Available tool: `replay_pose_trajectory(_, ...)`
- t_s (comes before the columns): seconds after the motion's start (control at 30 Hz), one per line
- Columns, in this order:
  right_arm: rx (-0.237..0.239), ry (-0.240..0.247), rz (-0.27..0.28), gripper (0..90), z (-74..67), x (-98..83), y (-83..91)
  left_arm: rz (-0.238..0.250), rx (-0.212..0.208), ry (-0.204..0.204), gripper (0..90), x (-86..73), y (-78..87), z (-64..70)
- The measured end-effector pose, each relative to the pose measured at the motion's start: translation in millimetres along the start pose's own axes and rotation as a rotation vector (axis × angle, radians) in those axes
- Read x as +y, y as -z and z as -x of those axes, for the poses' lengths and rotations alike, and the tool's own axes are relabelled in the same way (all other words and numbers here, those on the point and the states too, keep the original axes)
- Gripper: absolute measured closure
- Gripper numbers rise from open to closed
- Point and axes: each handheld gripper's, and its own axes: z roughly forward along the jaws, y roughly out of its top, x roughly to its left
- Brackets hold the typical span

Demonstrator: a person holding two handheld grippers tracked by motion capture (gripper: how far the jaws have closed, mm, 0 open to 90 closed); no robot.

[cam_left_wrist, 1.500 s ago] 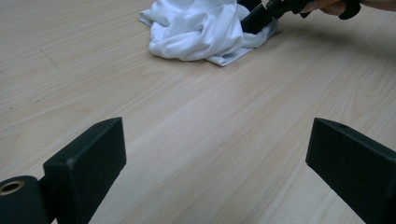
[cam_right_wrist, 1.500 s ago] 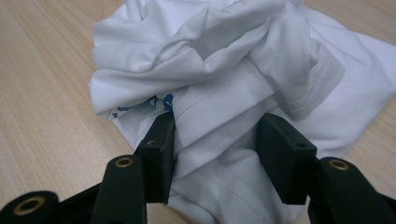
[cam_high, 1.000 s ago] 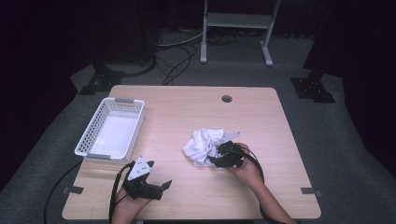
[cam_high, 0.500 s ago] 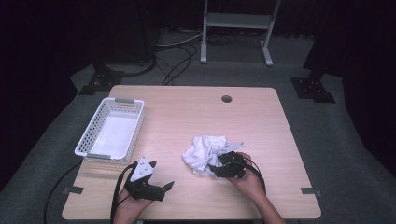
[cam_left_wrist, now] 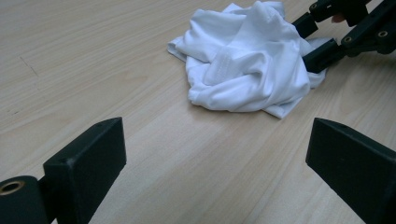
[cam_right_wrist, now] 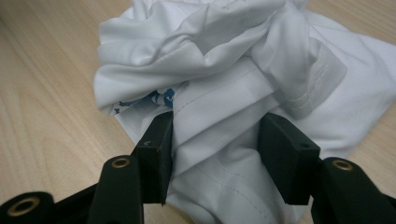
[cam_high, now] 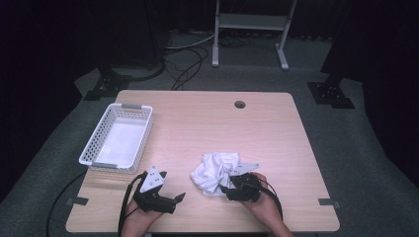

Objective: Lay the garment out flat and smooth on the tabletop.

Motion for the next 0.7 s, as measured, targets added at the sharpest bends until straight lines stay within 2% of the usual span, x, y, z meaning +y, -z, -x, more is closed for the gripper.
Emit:
replay_pose_trajectory(0.53,0.007,-0.009,-0.002,44.6,-28.1,-12.9,11.1,0.0,-0.002,-0.005,4.8,0.4,-0.6,1.6)
replay_pose_trajectory(0.7,0.02,-0.012,-0.017,41.7,-29.2,-13.2,16.1,-0.005,-0.001,-0.005,4.8,-0.2,-0.9,1.1)
